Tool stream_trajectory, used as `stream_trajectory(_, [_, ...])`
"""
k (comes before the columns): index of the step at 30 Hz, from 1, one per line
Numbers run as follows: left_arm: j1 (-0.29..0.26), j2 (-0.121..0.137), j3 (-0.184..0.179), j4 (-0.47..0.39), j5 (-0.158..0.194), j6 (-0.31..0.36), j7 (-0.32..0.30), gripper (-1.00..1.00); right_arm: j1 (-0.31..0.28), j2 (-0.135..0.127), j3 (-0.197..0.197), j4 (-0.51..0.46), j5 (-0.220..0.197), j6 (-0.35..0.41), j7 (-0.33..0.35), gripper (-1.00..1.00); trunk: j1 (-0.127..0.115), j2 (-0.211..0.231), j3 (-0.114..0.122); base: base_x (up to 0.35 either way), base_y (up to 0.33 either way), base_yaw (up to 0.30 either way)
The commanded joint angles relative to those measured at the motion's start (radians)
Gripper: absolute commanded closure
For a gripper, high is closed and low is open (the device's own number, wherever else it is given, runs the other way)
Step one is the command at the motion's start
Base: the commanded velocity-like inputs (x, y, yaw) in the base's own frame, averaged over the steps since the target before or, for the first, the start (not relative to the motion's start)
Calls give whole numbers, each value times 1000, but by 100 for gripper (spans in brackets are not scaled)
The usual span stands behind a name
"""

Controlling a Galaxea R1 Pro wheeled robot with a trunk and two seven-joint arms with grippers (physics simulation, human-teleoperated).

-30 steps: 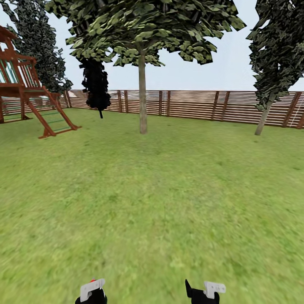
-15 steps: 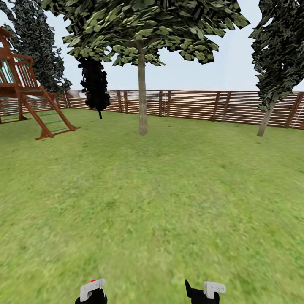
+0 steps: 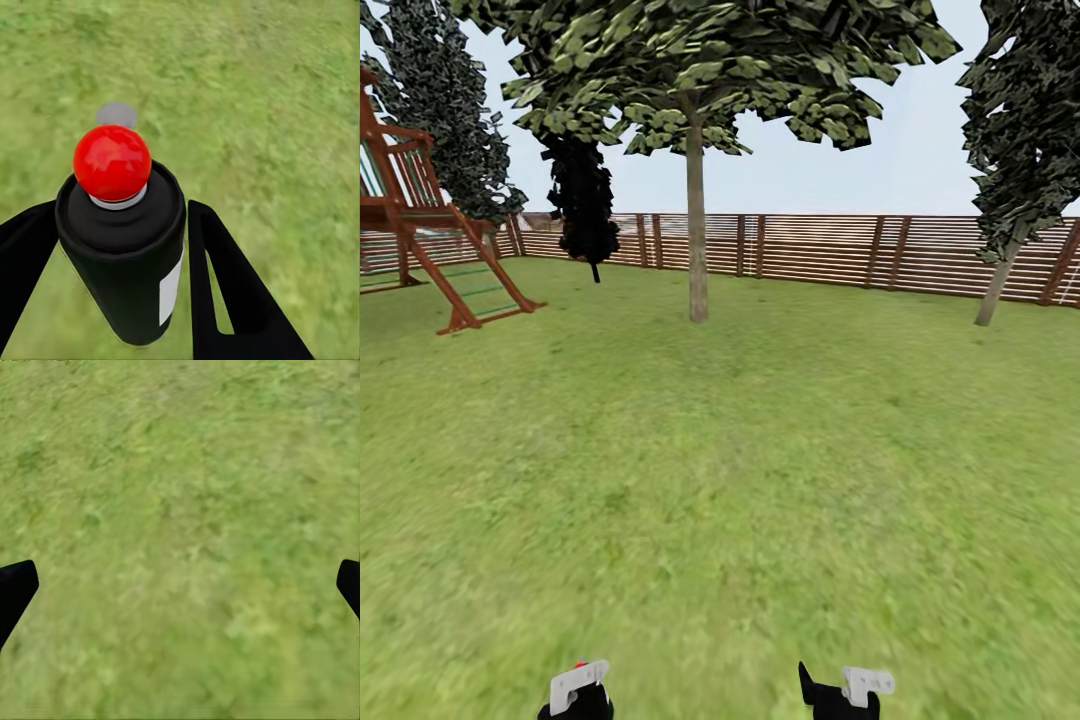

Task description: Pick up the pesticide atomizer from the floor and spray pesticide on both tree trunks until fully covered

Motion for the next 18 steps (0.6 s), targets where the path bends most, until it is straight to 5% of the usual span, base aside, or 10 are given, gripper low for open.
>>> stream_trajectory(1, [-2,1,-8,-1,3,-5,10,100,-1,-1,6,1,-11,-5,2,-100,1,-2,-2,339,0,0])
stream_trajectory(18, [-2,1,-8,-3,3,-5,10,100,-1,0,6,1,-11,-5,2,-100,1,-2,-2,339,57,0])
